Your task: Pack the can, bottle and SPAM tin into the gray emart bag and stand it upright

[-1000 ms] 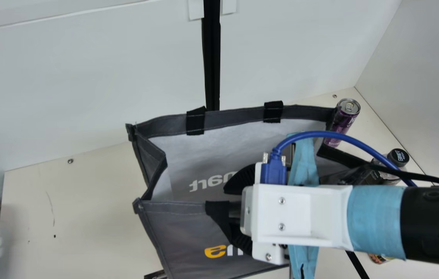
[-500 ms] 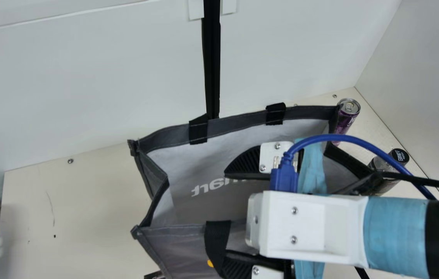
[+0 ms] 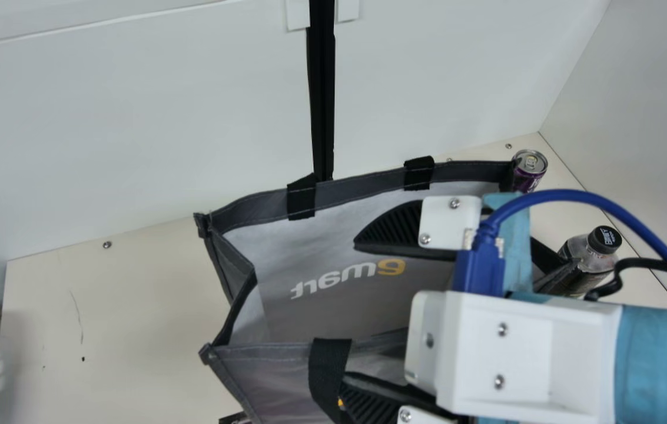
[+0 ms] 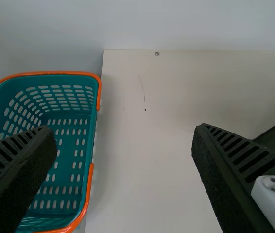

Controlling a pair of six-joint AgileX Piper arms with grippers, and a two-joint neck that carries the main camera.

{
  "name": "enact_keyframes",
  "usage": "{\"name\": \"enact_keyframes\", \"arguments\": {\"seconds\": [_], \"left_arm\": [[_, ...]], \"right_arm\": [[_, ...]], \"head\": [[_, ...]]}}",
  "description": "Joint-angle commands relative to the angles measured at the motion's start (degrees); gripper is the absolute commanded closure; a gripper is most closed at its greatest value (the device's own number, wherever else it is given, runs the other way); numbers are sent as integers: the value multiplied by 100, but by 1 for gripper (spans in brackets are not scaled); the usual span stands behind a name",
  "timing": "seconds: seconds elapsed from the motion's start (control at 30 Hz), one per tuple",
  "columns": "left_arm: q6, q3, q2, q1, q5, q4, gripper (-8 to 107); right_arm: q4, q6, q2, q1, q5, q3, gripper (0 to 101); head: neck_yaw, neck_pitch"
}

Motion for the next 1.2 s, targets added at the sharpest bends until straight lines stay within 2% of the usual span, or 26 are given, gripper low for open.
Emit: {"name": "enact_keyframes", "arguments": {"seconds": [0.0,0.37,0.73,0.97,1.17], "left_arm": [[0,0,0,0,0,0,9],[0,0,0,0,0,0,9],[0,0,0,0,0,0,9],[0,0,0,0,0,0,9],[0,0,0,0,0,0,9]], "right_arm": [[-42,24,7,-4,-2,-97,6],[-122,93,86,-290,-2,-692,6],[-91,163,218,-839,-2,-1213,6],[-178,131,421,-1655,-2,-1659,6],[119,23,666,-2675,-2,-1956,6]], "head": [[-14,-130],[-14,-130],[-14,-130],[-14,-130],[-14,-130]]}}
